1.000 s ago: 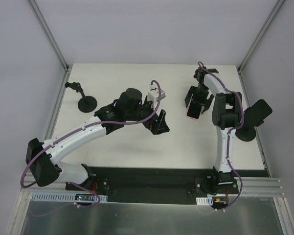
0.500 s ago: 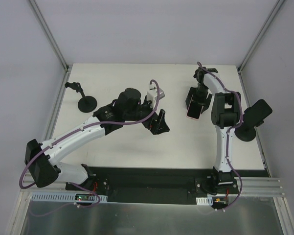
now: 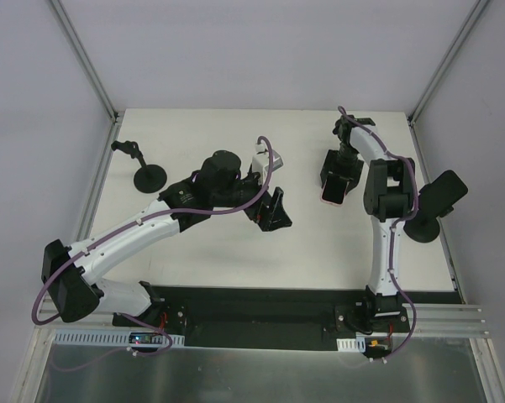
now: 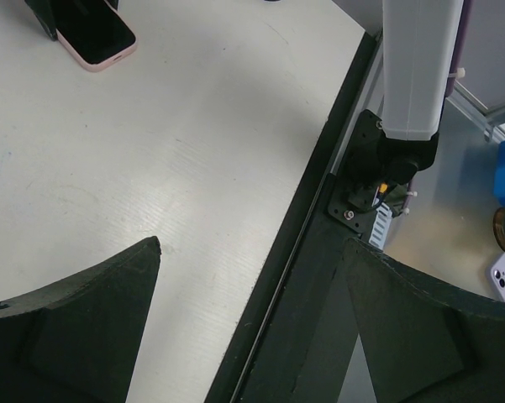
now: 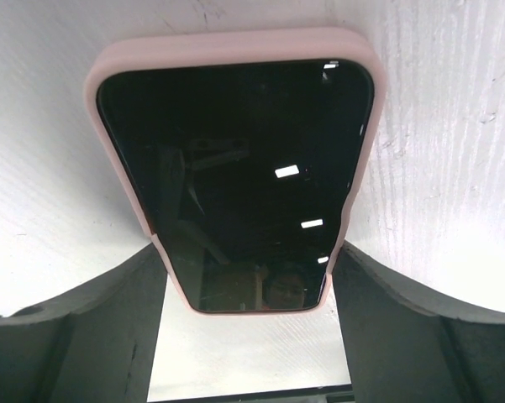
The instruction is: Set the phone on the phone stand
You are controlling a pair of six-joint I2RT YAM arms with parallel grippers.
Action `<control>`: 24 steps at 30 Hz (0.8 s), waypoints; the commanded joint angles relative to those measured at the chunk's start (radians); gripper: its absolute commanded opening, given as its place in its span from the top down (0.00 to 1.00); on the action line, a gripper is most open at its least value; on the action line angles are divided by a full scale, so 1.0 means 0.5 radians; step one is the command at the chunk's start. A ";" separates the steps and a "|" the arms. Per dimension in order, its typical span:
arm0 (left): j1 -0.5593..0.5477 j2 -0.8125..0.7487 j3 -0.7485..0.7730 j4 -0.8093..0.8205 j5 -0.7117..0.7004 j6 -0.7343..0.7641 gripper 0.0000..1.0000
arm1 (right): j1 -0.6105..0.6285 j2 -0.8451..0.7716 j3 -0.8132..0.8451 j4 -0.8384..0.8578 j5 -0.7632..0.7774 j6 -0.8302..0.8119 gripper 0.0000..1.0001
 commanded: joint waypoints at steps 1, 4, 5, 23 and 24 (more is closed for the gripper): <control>0.007 -0.002 0.011 0.080 0.061 -0.038 0.12 | 0.028 -0.156 -0.164 0.196 0.091 -0.058 0.81; 0.007 0.001 -0.016 0.080 -0.019 -0.017 0.12 | 0.032 -0.321 -0.305 0.395 0.076 -0.100 0.96; 0.007 0.004 -0.022 0.080 -0.056 -0.011 0.12 | 0.041 -0.364 -0.351 0.463 0.073 -0.110 0.99; 0.065 -0.063 -0.071 0.101 -0.283 -0.078 0.12 | 0.267 -1.340 -1.691 1.861 -0.089 -0.631 0.99; 0.084 -0.085 -0.102 0.116 -0.314 -0.099 0.11 | 0.313 -1.413 -1.777 2.011 -0.108 -0.704 0.99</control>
